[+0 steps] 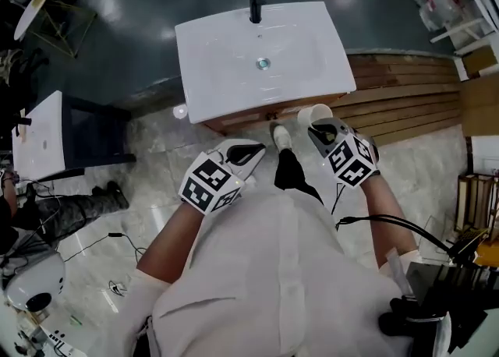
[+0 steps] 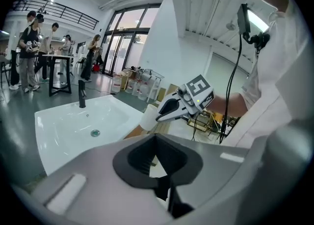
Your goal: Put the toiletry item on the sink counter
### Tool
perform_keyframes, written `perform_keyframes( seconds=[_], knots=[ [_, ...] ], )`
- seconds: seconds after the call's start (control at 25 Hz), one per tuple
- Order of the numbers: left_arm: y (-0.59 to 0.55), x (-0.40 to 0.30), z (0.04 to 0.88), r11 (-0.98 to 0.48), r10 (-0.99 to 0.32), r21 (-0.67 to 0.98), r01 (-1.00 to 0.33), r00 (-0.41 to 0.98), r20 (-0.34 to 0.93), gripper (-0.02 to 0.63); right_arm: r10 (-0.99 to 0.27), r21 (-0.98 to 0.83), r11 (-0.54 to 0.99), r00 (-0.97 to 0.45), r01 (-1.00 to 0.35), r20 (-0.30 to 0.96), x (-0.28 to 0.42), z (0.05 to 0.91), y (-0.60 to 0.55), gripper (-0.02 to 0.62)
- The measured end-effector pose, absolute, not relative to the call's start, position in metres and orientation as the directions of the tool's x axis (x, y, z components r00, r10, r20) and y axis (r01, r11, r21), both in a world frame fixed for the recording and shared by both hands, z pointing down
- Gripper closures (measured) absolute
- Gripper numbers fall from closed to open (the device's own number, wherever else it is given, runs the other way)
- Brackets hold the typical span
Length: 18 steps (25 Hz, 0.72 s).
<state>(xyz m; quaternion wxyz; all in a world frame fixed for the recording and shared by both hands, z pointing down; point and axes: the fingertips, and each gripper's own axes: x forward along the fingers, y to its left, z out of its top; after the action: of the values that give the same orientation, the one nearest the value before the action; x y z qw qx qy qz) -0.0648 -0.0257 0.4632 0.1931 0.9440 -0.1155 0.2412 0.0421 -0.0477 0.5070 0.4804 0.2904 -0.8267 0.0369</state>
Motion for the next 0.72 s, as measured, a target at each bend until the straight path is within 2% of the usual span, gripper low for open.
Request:
perform_keyframes(
  seconds=[0.72],
  knots=[
    [-0.2, -0.016, 0.45, -0.763, -0.369, 0.292, -0.576, 0.76, 0.535, 0.6, -0.351, 0.253, 0.929, -0.433, -0.269, 0.83, 0.103, 0.528, -0.316, 0.58]
  ],
)
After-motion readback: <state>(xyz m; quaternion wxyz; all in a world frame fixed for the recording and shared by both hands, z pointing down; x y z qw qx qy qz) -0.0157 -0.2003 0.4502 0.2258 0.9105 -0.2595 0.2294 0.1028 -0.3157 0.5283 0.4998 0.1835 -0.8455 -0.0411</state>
